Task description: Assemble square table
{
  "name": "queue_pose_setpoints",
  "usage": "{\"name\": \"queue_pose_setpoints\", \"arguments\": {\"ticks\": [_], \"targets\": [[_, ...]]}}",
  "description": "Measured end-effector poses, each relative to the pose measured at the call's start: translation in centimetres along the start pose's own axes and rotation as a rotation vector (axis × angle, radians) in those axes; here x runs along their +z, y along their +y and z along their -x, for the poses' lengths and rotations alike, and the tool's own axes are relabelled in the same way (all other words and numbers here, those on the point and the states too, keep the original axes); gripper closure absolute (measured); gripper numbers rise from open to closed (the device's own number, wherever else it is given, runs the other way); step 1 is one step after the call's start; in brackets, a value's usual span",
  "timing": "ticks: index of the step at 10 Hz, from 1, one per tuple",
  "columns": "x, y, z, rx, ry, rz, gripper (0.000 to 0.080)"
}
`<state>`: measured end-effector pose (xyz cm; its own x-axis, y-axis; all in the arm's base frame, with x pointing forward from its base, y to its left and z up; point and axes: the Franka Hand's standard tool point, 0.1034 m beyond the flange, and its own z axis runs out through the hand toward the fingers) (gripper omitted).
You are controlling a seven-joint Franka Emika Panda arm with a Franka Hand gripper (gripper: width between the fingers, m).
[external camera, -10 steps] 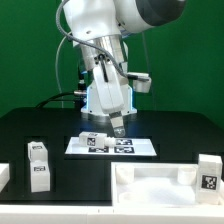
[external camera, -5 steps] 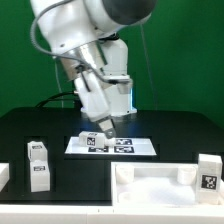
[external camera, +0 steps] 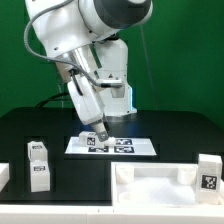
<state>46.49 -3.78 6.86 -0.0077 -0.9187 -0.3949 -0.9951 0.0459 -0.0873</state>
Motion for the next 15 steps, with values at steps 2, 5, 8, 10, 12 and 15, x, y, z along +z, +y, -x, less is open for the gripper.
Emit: {"name": "queue_pose_setpoints", "arguments": {"ticks": [2, 5, 8, 10, 12, 15], "targets": [[0.1, 0.7, -0.5, 0.016, -0.036, 0.011, 0.0150], [-0.6, 2.2, -1.1, 0.122, -0.253, 0.044, 0.0150], [0.8, 2.8, 0.3, 0.110, -0.232, 0.104, 0.0150], [1.0, 3.7, 0.8, 0.018, -0.200, 0.176, 0.0150], [0.4, 4.5, 0.3, -0.025, -0.195, 0.197, 0.0150], [-0.1, 4.4, 0.3, -0.034, -0.190, 0.192, 0.0150]]}}
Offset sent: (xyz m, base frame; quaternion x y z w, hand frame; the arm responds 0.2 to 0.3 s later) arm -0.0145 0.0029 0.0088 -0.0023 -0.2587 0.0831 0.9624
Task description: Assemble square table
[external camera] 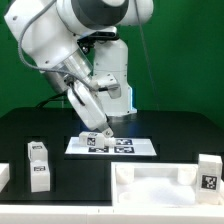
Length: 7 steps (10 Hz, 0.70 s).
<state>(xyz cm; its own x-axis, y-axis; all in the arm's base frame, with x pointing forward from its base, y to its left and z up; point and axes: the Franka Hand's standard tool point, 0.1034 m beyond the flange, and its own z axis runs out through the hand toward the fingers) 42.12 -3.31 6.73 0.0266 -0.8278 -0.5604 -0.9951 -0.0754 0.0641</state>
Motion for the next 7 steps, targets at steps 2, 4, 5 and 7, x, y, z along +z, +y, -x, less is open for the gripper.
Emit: {"name": "queue_pose_setpoints", "arguments": {"ticks": [2, 4, 5, 7], "targets": [[0.0, 0.0, 0.0, 0.000, 0.000, 0.000, 0.0150], [0.8, 2.9, -1.0, 0.023, -0.007, 0.019, 0.0150], [1.3, 5.0, -1.9, 0.042, 0.000, 0.031, 0.0150], [0.8, 5.6, -3.1, 0.065, 0.015, 0.019, 0.0150]]}}
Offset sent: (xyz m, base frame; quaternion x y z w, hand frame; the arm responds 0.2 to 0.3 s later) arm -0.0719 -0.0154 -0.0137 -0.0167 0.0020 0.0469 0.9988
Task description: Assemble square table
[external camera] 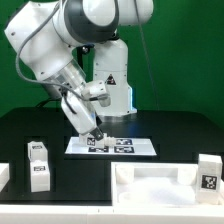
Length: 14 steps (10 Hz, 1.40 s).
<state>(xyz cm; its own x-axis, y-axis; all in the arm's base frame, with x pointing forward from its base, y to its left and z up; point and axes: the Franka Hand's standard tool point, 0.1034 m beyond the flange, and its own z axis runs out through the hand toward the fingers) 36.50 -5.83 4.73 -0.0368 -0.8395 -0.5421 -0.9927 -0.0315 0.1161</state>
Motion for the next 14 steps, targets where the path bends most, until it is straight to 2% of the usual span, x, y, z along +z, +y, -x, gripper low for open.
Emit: {"name": "queue_pose_setpoints", "arguments": {"ticks": [5, 7, 9, 11, 14], "targets": [[0.5, 0.5, -0.4, 0.004, 0.013, 0.002, 0.0150], [1.6, 3.0, -1.6, 0.034, 0.023, 0.001, 0.0150], [2.3, 4.3, -2.4, 0.046, 0.041, 0.011, 0.0150], [3.0, 4.8, -2.2, 0.056, 0.052, 0.018, 0.0150], [4.2, 5.4, -2.1, 0.054, 0.064, 0.047, 0.0150]]}}
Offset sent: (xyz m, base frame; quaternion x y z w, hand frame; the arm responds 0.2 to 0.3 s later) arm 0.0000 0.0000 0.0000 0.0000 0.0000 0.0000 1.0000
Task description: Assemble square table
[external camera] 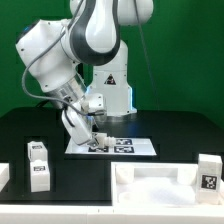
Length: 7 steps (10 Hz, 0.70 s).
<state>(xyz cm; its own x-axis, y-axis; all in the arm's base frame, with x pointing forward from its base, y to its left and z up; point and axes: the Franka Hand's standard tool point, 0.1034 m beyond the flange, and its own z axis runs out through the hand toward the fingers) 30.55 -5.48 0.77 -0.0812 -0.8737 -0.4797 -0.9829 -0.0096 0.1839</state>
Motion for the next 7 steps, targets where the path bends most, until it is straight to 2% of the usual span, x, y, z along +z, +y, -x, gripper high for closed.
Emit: {"name": "queue_pose_setpoints", "arguments": {"ticks": [3, 4, 5, 6, 7], "targets": [[0.03, 0.05, -0.07, 0.002, 0.000, 0.001, 0.0177], [0.05, 0.07, -0.09, 0.002, 0.000, 0.001, 0.0355], [0.07, 0.09, -0.10, 0.003, 0.000, 0.002, 0.0355], [0.05, 0.04, -0.10, 0.002, 0.000, 0.002, 0.0523], [0.00, -0.18, 0.02, -0.003, 0.005, 0.005, 0.0520]]}}
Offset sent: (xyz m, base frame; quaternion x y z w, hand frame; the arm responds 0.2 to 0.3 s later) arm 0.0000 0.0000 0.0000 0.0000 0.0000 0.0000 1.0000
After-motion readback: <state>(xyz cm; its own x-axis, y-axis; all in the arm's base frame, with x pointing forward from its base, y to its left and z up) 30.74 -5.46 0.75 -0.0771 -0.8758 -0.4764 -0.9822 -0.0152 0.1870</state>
